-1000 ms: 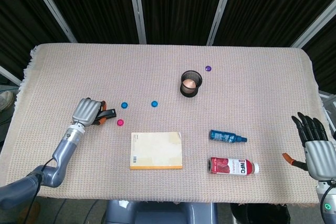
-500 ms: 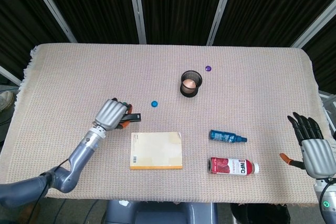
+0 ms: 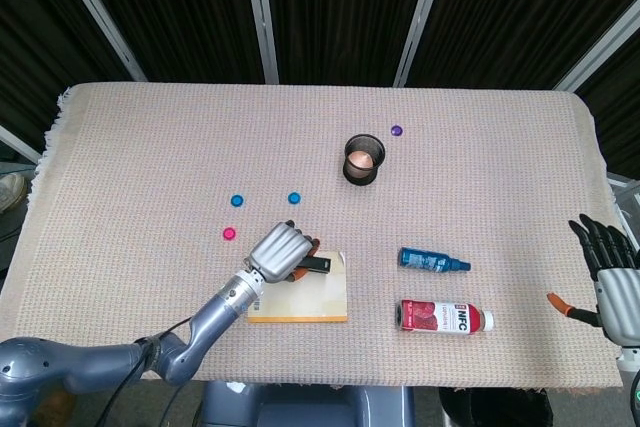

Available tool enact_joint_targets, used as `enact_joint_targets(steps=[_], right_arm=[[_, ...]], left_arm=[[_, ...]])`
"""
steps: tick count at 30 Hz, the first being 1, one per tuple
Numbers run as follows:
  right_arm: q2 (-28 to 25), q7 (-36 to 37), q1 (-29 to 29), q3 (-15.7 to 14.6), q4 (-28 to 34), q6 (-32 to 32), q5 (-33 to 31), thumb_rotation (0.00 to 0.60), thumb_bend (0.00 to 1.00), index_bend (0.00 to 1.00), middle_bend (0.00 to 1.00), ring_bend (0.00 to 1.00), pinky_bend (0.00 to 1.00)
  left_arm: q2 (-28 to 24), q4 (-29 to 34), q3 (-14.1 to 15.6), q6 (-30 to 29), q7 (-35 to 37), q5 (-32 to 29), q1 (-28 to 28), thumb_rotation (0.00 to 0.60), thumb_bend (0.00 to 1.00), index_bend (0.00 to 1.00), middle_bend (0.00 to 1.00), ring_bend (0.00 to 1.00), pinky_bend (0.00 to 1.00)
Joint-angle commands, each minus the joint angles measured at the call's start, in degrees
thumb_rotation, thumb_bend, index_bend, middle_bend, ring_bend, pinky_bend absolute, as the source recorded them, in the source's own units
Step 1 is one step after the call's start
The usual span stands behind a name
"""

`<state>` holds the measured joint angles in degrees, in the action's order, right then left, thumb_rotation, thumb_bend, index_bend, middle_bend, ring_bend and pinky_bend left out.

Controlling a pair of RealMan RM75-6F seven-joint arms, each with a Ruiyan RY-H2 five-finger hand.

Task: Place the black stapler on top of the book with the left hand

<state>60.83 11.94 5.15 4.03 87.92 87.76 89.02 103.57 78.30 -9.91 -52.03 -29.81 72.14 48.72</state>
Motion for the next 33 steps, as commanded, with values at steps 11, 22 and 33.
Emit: enact_joint_targets(steps=[11, 22, 33], right_arm=[[0.18, -0.94, 0.12, -0.08, 0.06, -0.54, 0.02, 0.600, 0.07, 0.00, 0.00, 0.00, 0.00], [0.21, -1.12, 0.11, 0.11, 0.09, -0.62, -0.32, 0.600, 0.07, 0.00, 0.00, 0.00, 0.00], [1.03, -4.64, 0.08, 0.48, 1.01, -0.99, -1.59, 0.600, 0.07, 0.00, 0.00, 0.00, 0.00]], left_arm=[[-1.74, 3.27, 1.19, 3.61, -1.12, -5.74, 0.62, 0.600, 0.22, 0.10, 0.30, 0.30, 0.36], [-10.01, 14.46, 3.60, -4.86, -3.68, -2.78, -3.41, 0.600, 0.19, 0.00, 0.00, 0.05, 0.21], [-27.42, 23.27, 17.70, -40.92, -5.46, 11.25, -27.79, 0.600, 0.21, 0.00, 0.00, 0.00, 0.17]])
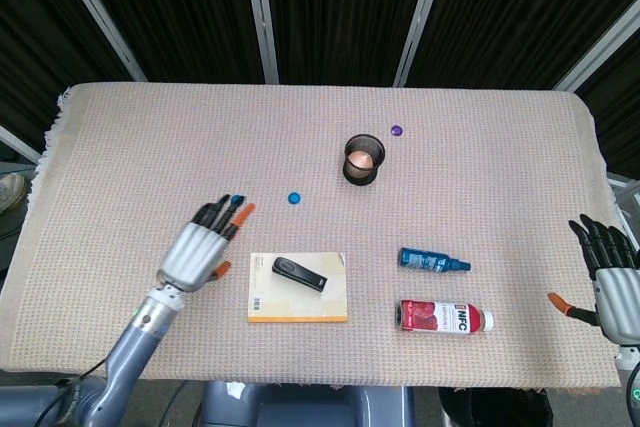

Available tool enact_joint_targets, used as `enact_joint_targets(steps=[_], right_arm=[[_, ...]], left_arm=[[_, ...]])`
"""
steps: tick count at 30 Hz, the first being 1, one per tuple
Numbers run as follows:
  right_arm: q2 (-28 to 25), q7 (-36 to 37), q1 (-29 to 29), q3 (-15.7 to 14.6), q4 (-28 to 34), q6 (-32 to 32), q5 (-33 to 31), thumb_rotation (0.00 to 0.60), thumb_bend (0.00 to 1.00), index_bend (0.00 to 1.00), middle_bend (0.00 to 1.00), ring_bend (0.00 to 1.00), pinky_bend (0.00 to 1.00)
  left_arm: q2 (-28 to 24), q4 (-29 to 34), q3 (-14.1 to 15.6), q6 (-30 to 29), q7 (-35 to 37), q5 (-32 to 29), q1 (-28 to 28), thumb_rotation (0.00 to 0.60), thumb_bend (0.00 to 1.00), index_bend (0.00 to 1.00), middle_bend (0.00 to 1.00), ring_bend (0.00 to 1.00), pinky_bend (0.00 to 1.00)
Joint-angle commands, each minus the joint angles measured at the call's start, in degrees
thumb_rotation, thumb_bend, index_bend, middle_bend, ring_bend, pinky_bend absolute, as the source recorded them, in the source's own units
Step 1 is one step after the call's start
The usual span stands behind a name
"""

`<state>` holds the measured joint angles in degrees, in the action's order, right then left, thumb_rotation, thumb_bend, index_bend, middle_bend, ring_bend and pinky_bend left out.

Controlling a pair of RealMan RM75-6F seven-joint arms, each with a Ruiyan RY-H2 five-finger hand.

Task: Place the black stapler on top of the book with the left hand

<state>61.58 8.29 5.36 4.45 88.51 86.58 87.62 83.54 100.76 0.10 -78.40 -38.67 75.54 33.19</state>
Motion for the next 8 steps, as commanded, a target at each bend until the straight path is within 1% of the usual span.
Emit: enact_joint_targets(steps=[1, 2, 3, 4, 6, 8], right_arm=[[0.42, -1.61, -0.13, 0.06, 0.58, 0.16, -0.24, 0.600, 0.07, 0.00, 0.00, 0.00, 0.00], [0.56, -2.54, -0.08, 0.02, 0.79, -0.10, -0.43, 0.600, 0.07, 0.00, 0.00, 0.00, 0.00], [0.62, -2.99, -0.03, 0.03, 0.94, -0.30, -0.61, 0.600, 0.07, 0.00, 0.00, 0.00, 0.00], [0.72, -3.88, 0.11, 0.09, 1.30, -0.85, -1.12, 0.600, 0.07, 0.00, 0.00, 0.00, 0.00], [1.02, -4.88, 0.42, 0.31, 1.54, -1.50, -1.73, 0.600, 0.07, 0.00, 0.00, 0.00, 0.00], [1.56, -6.58, 1.02, 0.43, 1.50, -2.84, -2.50, 0.600, 0.07, 0.00, 0.00, 0.00, 0.00]], left_arm=[[-7.63, -1.22, 8.69, -16.02, 7.05, 9.38, -13.83, 0.600, 0.21, 0.00, 0.00, 0.00, 0.17], [-7.68, -3.99, 9.53, -17.59, 11.98, 10.57, -15.69, 0.600, 0.21, 0.00, 0.00, 0.00, 0.16], [-7.61, -5.24, 9.66, -18.25, 14.04, 10.78, -16.51, 0.600, 0.21, 0.00, 0.00, 0.00, 0.16], [-7.85, -6.96, 9.73, -18.76, 15.50, 10.58, -17.66, 0.600, 0.21, 0.00, 0.00, 0.00, 0.16], [-8.73, -7.92, 9.63, -19.12, 15.85, 11.43, -18.18, 0.600, 0.21, 0.00, 0.00, 0.00, 0.14], [-8.73, -8.84, 8.04, -20.58, 17.91, 11.36, -19.22, 0.600, 0.21, 0.00, 0.00, 0.00, 0.13]])
